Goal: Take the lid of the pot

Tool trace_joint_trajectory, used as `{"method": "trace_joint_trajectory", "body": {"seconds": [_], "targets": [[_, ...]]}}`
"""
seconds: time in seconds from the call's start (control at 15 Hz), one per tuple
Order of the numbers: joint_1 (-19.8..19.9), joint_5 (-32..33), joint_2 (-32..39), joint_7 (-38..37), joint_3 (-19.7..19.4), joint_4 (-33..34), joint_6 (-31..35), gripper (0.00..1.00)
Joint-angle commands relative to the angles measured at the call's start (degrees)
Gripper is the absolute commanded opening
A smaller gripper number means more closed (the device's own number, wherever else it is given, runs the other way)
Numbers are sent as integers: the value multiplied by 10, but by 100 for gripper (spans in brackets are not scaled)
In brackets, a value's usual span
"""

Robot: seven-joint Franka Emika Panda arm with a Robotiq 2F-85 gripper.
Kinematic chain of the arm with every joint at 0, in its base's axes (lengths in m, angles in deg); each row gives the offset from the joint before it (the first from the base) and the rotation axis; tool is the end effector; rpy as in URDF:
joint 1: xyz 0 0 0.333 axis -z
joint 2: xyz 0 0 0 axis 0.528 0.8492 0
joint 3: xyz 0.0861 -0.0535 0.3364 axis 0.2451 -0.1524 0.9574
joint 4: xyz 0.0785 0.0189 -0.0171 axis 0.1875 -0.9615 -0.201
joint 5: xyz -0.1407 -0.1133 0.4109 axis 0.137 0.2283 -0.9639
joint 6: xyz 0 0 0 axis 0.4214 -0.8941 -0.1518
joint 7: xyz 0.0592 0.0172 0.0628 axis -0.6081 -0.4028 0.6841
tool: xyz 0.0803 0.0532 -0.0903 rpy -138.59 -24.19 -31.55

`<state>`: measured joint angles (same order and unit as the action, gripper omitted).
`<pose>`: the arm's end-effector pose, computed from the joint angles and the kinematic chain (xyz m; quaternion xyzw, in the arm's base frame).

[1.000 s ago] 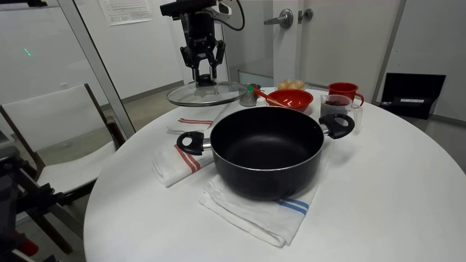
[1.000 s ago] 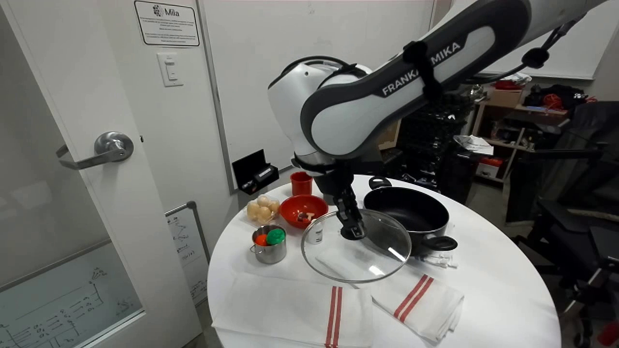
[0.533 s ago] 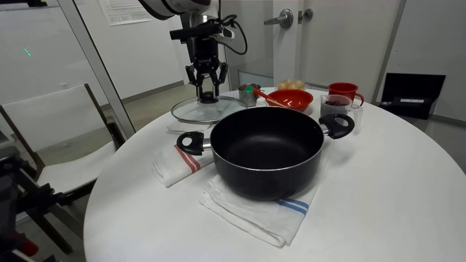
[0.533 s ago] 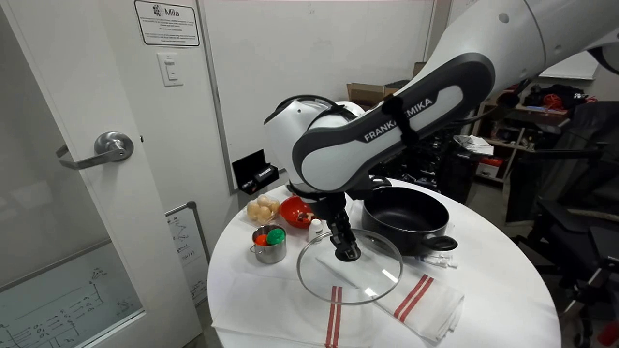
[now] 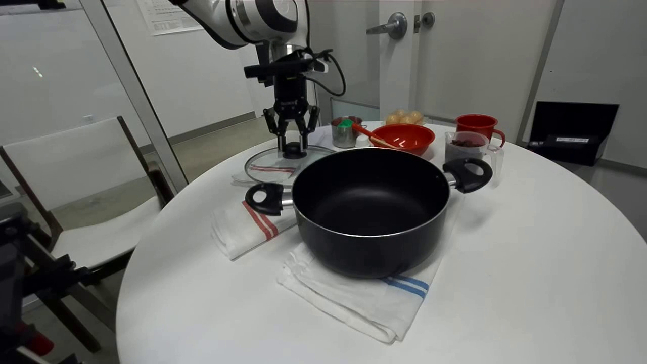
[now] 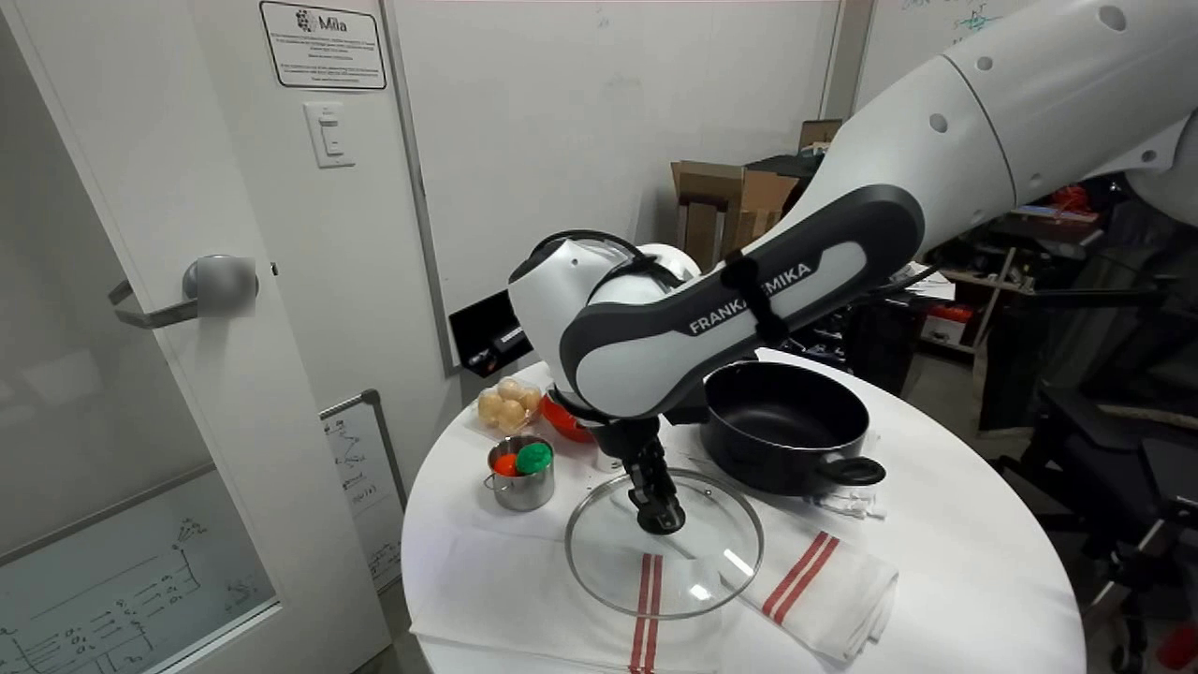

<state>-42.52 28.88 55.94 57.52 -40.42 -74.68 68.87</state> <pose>0.7865 0.1552 0.0202 0.9392 0.2707 -0.1942 0.0830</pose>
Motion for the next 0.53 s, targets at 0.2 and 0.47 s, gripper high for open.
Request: {"method": "trace_joint_trajectory", "body": {"seconds": [0.2,0.47], "targets": [[0,-6,42,33,11,55,2,76],[5,0,6,49,13,26,18,99]]}}
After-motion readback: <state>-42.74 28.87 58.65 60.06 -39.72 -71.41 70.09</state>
